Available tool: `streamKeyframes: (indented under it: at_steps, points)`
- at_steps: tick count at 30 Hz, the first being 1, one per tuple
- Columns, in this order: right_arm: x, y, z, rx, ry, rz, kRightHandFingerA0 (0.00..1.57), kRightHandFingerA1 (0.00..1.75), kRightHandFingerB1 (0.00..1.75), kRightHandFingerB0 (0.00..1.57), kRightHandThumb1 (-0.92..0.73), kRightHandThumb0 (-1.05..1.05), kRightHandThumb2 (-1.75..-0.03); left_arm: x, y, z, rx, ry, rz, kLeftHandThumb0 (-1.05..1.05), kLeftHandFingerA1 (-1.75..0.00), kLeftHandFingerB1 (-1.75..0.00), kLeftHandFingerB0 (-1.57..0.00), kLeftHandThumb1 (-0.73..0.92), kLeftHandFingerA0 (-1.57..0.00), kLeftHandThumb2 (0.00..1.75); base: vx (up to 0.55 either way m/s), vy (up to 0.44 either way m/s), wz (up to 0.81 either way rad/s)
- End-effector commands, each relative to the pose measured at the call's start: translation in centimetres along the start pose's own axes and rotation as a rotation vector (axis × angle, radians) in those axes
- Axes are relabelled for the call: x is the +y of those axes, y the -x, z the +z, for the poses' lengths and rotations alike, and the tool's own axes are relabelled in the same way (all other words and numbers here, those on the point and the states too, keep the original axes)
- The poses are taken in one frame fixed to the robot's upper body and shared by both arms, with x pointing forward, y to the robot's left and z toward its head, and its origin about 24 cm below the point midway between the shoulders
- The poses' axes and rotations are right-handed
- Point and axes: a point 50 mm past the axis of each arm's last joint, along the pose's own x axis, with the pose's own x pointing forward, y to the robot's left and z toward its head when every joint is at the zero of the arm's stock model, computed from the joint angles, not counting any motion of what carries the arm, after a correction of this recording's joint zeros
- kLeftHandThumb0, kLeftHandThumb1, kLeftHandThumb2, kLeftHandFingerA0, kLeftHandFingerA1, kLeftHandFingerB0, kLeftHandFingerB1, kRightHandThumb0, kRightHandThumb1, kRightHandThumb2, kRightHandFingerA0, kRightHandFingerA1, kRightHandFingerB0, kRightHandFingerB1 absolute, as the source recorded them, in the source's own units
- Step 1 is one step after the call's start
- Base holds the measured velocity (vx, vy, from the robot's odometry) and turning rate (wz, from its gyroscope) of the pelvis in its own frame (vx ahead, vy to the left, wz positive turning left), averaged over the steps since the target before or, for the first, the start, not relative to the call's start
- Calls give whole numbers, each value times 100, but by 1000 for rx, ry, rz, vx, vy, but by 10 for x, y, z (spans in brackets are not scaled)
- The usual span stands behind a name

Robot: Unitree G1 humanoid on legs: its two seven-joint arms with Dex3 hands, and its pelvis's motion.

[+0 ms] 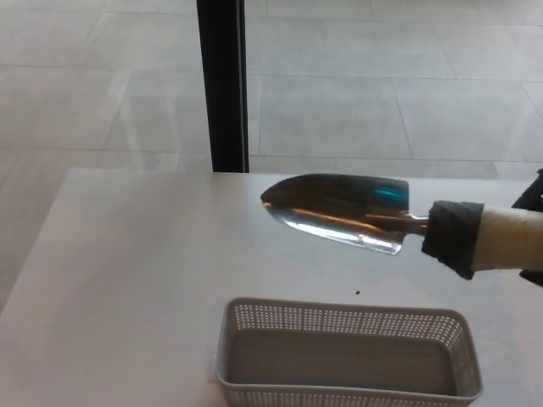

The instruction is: A garden tool is kept on the righthand side and a container is kept on the lefthand side on a desk infront of the robot. the robot uses its right hand to pick up the garden tool and makes a scooping motion inside the container

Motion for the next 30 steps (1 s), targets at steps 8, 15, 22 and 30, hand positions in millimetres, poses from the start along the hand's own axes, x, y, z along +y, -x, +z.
streamKeyframes:
  at_steps: [8,15,22,30]
  points:
    - [-33,-4,-42,183,-40,-164,95,172,143,79,-58,-8,-110,4,1,-1,-2,6,23,-71,-130,-108,-83,-5,-106,103,0,0,0]
    - [-23,2,-101,443,50,-210,90,174,135,79,-57,-29,-106,4,1,-1,-10,-9,32,-90,-128,-109,-83,-5,-105,109,0,0,0]
    - [-6,4,-114,460,119,-159,79,167,126,71,-69,-21,-86,1,0,5,-31,-21,18,-84,-127,-111,-82,-3,-103,116,0,0,0]
    - [26,6,-123,444,188,-71,88,163,118,80,-63,-31,-76,2,2,-4,-14,17,13,-82,-121,-102,-82,-1,-94,112,0,0,0]
